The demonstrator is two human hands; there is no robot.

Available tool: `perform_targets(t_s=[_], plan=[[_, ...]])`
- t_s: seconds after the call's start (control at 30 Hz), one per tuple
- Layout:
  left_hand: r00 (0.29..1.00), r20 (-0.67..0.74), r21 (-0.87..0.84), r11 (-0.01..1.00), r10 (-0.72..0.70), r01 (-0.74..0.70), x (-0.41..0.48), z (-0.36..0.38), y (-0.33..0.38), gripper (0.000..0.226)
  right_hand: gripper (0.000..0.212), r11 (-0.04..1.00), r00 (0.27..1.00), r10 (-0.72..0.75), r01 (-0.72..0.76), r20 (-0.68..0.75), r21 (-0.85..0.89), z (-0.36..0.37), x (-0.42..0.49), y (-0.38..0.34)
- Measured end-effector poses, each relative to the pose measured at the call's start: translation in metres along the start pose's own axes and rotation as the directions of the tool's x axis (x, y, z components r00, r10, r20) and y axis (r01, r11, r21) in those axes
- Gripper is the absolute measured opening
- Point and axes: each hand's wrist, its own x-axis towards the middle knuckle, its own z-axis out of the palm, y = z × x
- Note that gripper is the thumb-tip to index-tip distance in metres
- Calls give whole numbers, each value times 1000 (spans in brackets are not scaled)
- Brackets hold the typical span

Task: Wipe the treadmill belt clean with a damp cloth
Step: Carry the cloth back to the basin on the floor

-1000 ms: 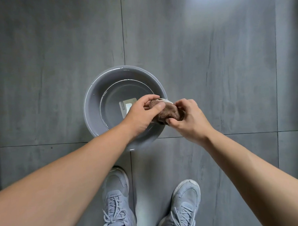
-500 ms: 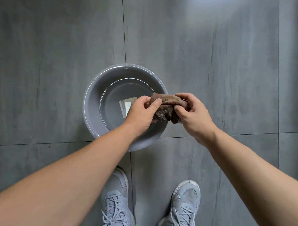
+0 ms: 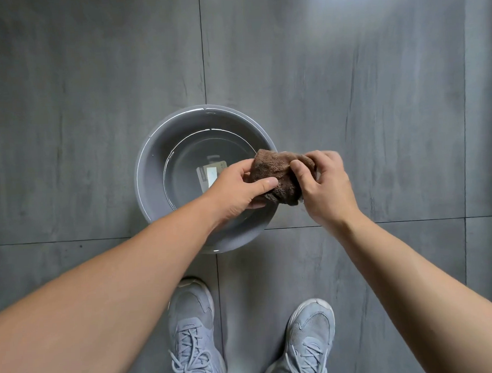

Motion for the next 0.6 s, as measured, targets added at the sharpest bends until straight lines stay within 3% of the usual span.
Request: perform_targets(t_s=[0.13, 0.23, 0.3, 0.4, 0.6], plan=[[1000, -11, -19, 1000, -2, 2, -5, 1, -5, 30, 17, 997, 995, -50, 55, -85, 55, 1, -6, 2], [995, -100, -38, 999, 12, -16, -6, 4, -8, 23, 18, 975, 995, 86, -72, -58, 212, 5, -9, 2], [985, -169, -31, 999, 21, -26, -6, 6, -10, 30, 24, 931, 981, 192, -182, 1, 316, 10, -10, 2], [975, -220, -30, 1000, -9, 2, -5, 11, -11, 26, 16, 946, 978, 210, -199, -15, 256, 15, -7, 7], [971, -222, 4, 996, -87, 90, -3, 12, -11, 24, 14, 995, 998, 70, -70, 7, 75, 20, -7, 8]])
